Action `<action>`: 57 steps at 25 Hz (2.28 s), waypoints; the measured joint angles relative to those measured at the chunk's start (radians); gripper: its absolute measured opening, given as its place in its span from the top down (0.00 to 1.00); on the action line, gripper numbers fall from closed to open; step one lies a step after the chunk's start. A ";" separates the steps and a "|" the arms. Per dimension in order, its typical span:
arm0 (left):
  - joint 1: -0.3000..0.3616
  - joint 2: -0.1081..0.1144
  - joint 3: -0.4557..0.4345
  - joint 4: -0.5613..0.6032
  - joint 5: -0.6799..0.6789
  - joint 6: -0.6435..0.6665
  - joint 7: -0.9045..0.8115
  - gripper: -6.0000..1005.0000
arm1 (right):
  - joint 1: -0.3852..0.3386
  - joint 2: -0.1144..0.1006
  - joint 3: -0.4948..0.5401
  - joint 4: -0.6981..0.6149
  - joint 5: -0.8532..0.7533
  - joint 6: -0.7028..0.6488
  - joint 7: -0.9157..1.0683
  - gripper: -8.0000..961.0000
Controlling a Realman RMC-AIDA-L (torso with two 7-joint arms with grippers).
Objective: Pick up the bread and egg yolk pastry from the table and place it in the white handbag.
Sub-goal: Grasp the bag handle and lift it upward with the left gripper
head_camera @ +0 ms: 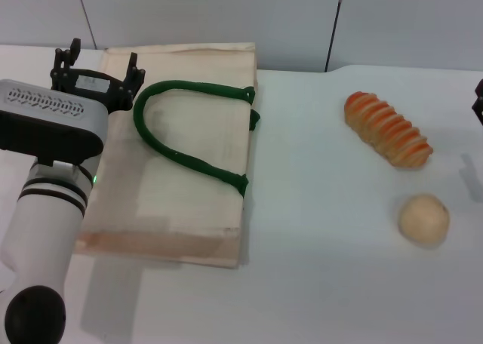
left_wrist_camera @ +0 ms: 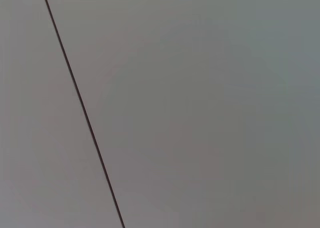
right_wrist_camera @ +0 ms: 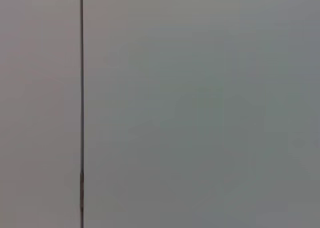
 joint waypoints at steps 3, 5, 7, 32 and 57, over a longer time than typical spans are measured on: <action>0.000 0.000 0.000 0.000 0.000 0.000 0.000 0.15 | 0.005 0.000 -0.001 0.000 0.000 0.013 0.000 0.24; 0.000 0.000 0.000 0.000 0.000 0.000 0.001 0.15 | 0.006 0.000 -0.001 0.000 0.000 0.013 0.000 0.24; 0.000 0.000 0.000 -0.002 0.000 0.000 0.003 0.15 | 0.007 0.000 -0.001 0.000 -0.002 0.014 0.001 0.24; 0.056 0.068 0.004 0.192 -0.019 -0.019 -0.116 0.15 | 0.008 0.000 0.001 -0.001 0.000 0.032 0.001 0.24; 0.181 0.017 -0.593 0.482 0.029 -1.032 0.201 0.25 | 0.008 0.000 0.001 0.000 -0.001 0.045 0.001 0.24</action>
